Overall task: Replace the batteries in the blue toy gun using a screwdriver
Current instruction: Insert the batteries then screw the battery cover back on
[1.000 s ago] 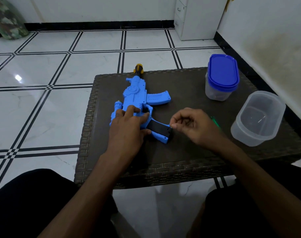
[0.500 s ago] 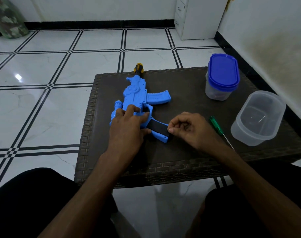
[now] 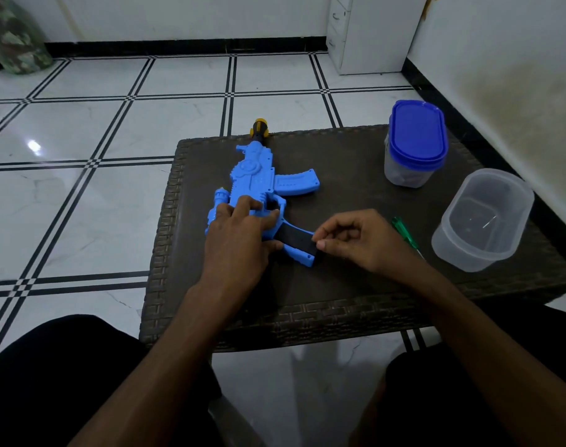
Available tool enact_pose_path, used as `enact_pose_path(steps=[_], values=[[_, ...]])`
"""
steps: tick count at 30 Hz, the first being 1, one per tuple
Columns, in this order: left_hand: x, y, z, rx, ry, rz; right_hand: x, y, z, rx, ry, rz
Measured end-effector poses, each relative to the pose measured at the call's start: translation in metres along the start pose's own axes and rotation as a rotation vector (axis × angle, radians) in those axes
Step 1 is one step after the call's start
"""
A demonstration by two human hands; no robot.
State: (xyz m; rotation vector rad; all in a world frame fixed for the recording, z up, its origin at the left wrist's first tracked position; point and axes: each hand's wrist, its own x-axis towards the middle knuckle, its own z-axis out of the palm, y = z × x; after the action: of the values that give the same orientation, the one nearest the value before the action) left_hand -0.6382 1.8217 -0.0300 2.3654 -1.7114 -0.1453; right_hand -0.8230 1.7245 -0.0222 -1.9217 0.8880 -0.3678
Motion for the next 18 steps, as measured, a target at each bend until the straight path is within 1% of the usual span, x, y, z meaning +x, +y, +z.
enact_pose_path(steps=[3,5,6,8,9,10,11,12,14,16,18], values=[[-0.001,0.0,-0.002,-0.002,-0.007,0.01,-0.002,0.002,-0.004,0.016,0.016,-0.004],[-0.001,-0.002,-0.004,-0.028,-0.023,0.012,-0.003,0.006,-0.01,-0.058,0.102,-0.015],[-0.001,-0.003,-0.006,-0.044,-0.034,0.012,-0.004,0.008,-0.014,-0.154,0.171,-0.017],[-0.001,-0.003,-0.01,-0.06,-0.064,0.007,-0.006,0.009,-0.022,-0.423,0.312,-0.009],[0.0,-0.001,-0.012,-0.066,-0.08,-0.006,-0.006,0.008,-0.026,-0.539,0.355,0.001],[0.001,0.002,-0.013,-0.073,-0.091,-0.025,-0.005,0.009,-0.031,-0.629,0.354,0.039],[0.001,0.005,-0.014,-0.083,-0.09,-0.044,-0.005,0.008,-0.035,-0.694,0.304,0.114],[0.001,0.007,-0.013,-0.096,-0.079,-0.062,-0.003,0.006,-0.038,-0.736,0.22,0.219],[0.001,0.009,-0.01,-0.111,-0.03,-0.071,-0.001,0.004,-0.04,-0.768,0.064,0.4],[0.002,0.009,-0.007,-0.104,0.014,-0.069,0.0,0.005,-0.038,-0.807,-0.02,0.468],[0.005,0.009,-0.009,-0.114,0.036,-0.088,-0.001,0.006,-0.035,-0.842,-0.034,0.458]])
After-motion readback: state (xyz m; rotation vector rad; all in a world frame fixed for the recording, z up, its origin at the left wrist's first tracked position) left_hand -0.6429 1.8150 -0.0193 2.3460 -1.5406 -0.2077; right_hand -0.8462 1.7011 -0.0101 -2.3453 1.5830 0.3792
